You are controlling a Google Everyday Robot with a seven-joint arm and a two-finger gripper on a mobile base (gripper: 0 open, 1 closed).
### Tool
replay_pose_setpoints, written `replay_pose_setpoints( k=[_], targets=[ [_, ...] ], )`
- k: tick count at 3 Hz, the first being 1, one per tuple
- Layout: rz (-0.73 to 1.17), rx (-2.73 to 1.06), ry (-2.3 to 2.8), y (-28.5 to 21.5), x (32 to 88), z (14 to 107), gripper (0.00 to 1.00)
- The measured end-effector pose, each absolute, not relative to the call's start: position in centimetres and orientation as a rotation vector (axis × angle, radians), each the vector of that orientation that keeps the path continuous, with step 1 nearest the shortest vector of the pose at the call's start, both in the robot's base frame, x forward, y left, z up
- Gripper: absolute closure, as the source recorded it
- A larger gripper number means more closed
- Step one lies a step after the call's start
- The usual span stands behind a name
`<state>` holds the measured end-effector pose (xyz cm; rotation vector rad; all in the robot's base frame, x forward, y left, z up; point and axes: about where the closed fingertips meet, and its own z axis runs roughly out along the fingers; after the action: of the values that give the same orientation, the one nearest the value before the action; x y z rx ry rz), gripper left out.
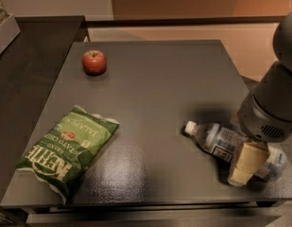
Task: Pick blue plastic bottle
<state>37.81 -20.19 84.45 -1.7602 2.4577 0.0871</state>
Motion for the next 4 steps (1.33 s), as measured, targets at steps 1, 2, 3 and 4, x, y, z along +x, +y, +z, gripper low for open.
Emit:
replay_pose_setpoints(
  k=[1,2,3,4],
  targets=[
    [0.097,-1.758,2.452,-20.2,37.8,84.5,0.41],
    [0.092,-1.754,2.428,-20.1,38.0,85.6,0.72],
    [0.07,-1.747,2.39,-19.8,38.5,87.5,0.96],
    [0.035,-1.75,2.336,-19.5,39.2,90.3,1.0]
  ],
)
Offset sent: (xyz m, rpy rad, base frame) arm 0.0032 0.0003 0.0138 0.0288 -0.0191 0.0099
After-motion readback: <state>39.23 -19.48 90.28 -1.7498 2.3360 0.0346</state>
